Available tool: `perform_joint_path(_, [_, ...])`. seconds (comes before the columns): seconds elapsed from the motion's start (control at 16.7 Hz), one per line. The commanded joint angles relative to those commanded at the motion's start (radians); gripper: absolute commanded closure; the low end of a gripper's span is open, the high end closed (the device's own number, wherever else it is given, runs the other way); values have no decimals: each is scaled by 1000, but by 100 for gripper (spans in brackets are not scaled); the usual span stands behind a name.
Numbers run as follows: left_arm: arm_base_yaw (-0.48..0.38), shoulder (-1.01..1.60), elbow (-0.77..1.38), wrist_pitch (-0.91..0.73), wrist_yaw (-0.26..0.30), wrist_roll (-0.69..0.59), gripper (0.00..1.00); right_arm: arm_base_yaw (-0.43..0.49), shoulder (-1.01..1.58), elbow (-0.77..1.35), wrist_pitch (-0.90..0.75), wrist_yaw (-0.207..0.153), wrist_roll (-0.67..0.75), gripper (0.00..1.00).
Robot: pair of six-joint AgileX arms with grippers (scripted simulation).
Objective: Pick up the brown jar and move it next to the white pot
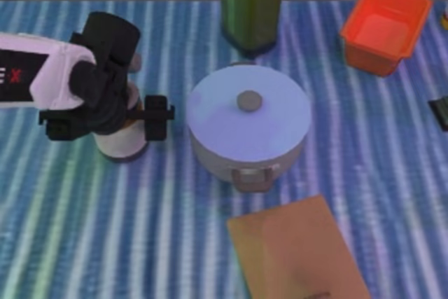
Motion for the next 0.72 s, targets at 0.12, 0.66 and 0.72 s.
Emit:
perform_joint_path(0.12, [0, 0, 0, 0, 0, 0, 32, 0, 0, 0, 0, 0, 0, 0])
perform_joint_path(0.66, [0, 0, 0, 0, 0, 0, 0, 0, 0, 0, 0, 0, 0, 0])
perform_joint_path(0.72, [0, 0, 0, 0, 0, 0, 0, 0, 0, 0, 0, 0, 0, 0])
